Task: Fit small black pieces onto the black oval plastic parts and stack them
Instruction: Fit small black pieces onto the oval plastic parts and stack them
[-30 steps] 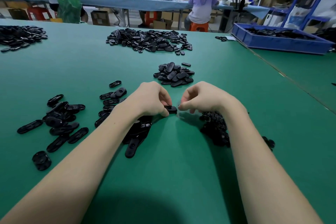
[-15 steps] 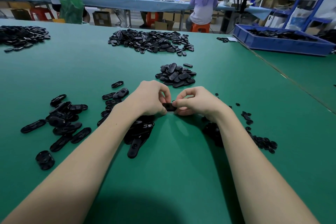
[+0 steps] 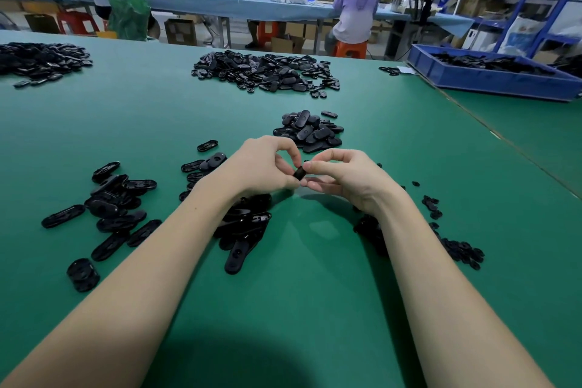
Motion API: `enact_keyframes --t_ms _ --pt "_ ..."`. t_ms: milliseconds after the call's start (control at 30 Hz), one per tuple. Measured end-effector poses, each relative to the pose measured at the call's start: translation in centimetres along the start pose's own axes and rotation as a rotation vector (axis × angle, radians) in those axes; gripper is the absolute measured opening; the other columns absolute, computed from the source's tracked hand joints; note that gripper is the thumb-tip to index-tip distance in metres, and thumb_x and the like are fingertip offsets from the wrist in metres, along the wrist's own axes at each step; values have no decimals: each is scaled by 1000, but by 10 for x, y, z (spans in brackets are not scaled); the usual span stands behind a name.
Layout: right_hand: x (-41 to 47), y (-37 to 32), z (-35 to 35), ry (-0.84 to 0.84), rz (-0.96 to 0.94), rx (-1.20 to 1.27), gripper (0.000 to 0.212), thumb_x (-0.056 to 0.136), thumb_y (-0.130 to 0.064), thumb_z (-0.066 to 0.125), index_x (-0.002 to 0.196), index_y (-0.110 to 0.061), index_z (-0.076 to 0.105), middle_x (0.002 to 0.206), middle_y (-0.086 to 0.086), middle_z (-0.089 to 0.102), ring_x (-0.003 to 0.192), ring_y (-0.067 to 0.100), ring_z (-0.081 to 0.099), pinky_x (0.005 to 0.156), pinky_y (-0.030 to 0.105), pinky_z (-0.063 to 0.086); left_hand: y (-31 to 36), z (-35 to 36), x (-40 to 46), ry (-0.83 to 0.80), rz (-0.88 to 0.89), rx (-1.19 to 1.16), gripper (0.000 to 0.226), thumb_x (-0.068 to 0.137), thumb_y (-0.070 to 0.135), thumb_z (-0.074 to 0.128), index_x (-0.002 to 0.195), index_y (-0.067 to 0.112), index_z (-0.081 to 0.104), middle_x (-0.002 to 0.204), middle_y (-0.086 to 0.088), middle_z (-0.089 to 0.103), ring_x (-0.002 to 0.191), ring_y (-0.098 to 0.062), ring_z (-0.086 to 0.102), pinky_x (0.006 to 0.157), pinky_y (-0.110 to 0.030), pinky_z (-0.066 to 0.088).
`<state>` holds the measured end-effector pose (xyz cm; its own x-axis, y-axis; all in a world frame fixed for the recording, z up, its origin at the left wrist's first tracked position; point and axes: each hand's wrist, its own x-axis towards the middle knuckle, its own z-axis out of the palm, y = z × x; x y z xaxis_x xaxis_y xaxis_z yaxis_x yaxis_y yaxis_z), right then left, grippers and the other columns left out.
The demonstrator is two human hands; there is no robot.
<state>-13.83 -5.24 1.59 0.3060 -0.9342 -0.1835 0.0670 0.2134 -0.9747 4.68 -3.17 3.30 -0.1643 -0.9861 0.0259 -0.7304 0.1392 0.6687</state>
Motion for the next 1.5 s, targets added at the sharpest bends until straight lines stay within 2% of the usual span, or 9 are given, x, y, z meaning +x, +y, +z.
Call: enact_keyframes --t_ms 167,400,533,733,833,1033,1167,1333,1500 --pt "-1 0 1 -21 -29 -80 14 85 -1 79 82 -7 67 80 9 76 71 23 76 65 21 60 1 -4 -3 -22 -1 -29 24 77 31 86 90 33 66 86 15 76 65 2 64 53 -16 43" --pt "-2 -2 4 -34 -9 -91 15 85 1 79 82 -6 66 82 14 77 72 23 76 66 20 60 2 -7 -5 -59 23 -9 26 78 27 85 92 31 64 91 10 75 80 -17 71 62 -25 49" --pt "-2 -1 5 -42 -5 -88 15 85 2 78 81 -6 66 81 17 77 72 23 76 65 20 59 2 -7 -6 -68 35 15 27 78 26 85 92 29 63 91 8 76 85 -17 73 63 -25 49" --pt "-2 2 2 10 24 -70 17 86 5 75 83 -6 63 78 17 75 70 24 76 61 21 59 -3 -10 -5 -53 27 12 24 78 24 85 88 28 63 86 12 77 85 -21 72 79 -39 57" --pt "0 2 5 40 25 -141 19 87 10 71 84 -3 59 74 20 73 68 26 76 58 23 60 -7 -13 -1 2 12 -5 22 79 18 81 90 29 65 81 16 76 80 -10 73 85 -37 59" --pt "-2 4 13 -202 25 -404 4 88 -3 75 88 -5 72 86 14 77 71 16 73 61 20 57 -9 -9 0 73 -35 -117 20 83 21 79 97 29 67 84 4 77 66 -16 75 75 -32 62" --pt "-3 2 8 -88 -3 -404 5 86 -6 78 88 -9 73 101 17 77 63 12 67 54 17 50 -7 -6 0 128 -102 -278 14 81 22 82 91 22 74 74 1 77 60 -11 73 57 -13 52" --pt "0 0 4 9 -56 -656 8 83 -21 81 79 -23 75 74 -9 73 59 4 60 56 17 43 -9 -3 2 126 -164 -403 9 84 15 75 92 17 76 79 -2 78 69 -16 76 89 -33 60" --pt "7 6 15 68 -160 -951 7 81 -37 82 87 -35 79 86 -15 73 79 -2 63 72 23 49 -11 -1 3 177 -196 -349 20 87 10 65 99 24 75 84 5 79 71 -12 76 74 -19 56"
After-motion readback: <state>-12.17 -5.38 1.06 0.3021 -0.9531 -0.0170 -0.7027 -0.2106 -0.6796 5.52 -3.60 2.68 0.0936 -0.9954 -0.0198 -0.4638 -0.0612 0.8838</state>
